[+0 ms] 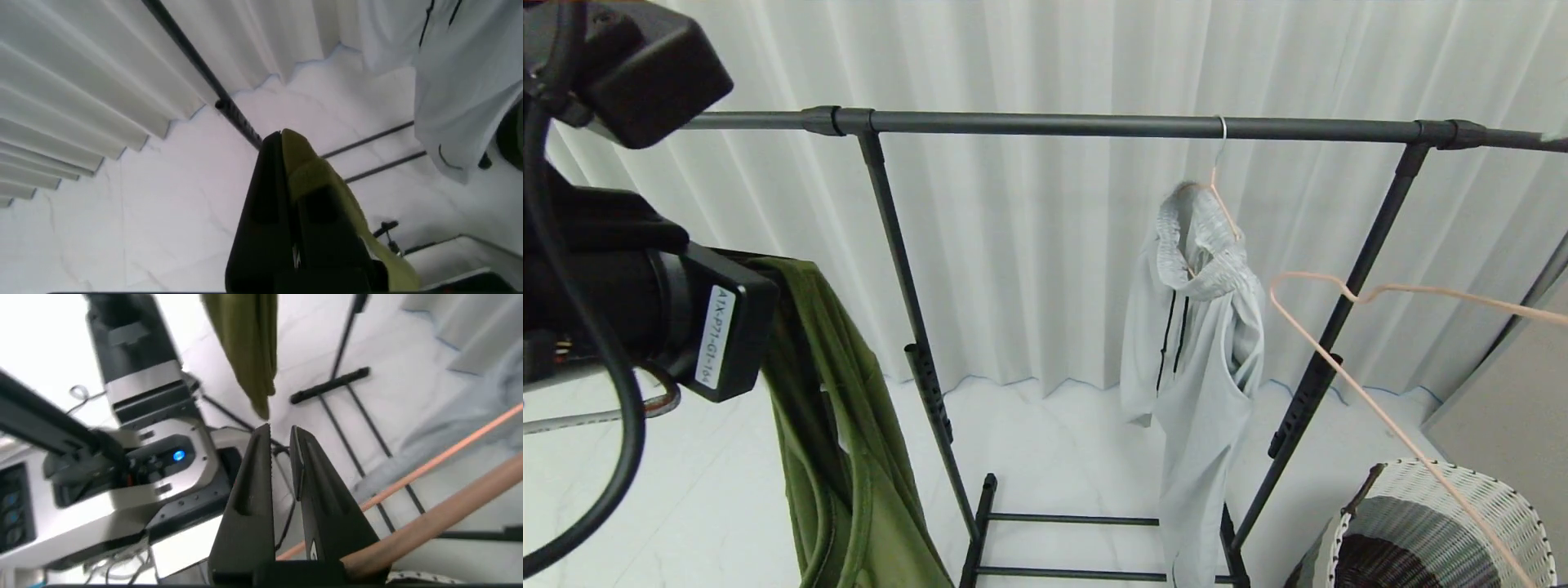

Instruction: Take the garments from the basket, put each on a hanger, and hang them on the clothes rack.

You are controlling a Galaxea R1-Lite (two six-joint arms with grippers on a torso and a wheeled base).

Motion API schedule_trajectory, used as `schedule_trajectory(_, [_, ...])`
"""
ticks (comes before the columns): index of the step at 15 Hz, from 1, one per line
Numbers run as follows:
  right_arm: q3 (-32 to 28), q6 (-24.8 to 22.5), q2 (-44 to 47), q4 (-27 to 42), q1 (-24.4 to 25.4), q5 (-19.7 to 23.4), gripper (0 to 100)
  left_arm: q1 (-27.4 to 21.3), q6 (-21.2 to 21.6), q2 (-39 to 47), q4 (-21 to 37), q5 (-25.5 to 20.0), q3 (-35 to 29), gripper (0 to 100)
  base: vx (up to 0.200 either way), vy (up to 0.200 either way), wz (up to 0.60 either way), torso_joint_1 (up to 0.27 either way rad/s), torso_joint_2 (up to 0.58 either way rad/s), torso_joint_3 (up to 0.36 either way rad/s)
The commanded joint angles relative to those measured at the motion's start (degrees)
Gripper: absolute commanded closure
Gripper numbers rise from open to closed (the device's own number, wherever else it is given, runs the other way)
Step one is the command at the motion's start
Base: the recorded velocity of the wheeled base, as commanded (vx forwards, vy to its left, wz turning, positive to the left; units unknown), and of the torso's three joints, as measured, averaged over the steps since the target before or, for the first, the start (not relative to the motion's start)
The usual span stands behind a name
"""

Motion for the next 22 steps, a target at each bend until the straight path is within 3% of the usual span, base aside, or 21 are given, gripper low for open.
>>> schedule_trajectory(1, [-0.36, -0.06, 1.65, -0.06, 3.96, 0.06, 100, -0.2, 0.08, 1.0, -3.46, -1.33, 1.88, 100, 0.0, 0.0, 0.0, 0.0, 0.0, 0.0])
schedule_trajectory(4, [-1.06, -0.06, 3.67, -0.23, 9.76, 0.06, 100, -0.2, 0.17, 2.84, -11.55, -6.34, 4.43, 100, 0.0, 0.0, 0.0, 0.0, 0.0, 0.0])
schedule_trajectory(7, [-1.77, 0.03, 6.04, -1.11, 14.86, 1.11, 100, -0.11, 0.17, 5.21, -15.59, -11.17, 5.4, 100, 0.0, 0.0, 0.0, 0.0, 0.0, 0.0])
schedule_trajectory(9, [-1.77, 0.03, 7.27, -2.69, 15.82, 3.31, 100, -0.2, 0.26, 6.88, -18.23, -11.7, 5.49, 100, 0.0, 0.0, 0.0, 0.0, 0.0, 0.0])
schedule_trajectory(14, [-1.85, 0.03, 11.84, -7.09, 16.26, 9.46, 100, -0.46, 0.96, 10.31, -19.99, -19.87, 8.12, 100, 0.0, 0.0, 0.0, 0.0, 0.0, 0.0])
schedule_trajectory(15, [-1.85, 0.03, 12.11, -7.26, 16.26, 9.73, 100, -0.46, 0.96, 10.66, -20.51, -20.22, 8.12, 100, 0.0, 0.0, 0.0, 0.0, 0.0, 0.0])
schedule_trajectory(22, [-1.77, 0.03, 14.22, -9.2, 16.53, 13.86, 100, 4.28, 1.31, 21.91, -38.53, -19.34, 7.07, 100, 0.0, 0.0, 0.0, 0.0, 0.0, 0.0])
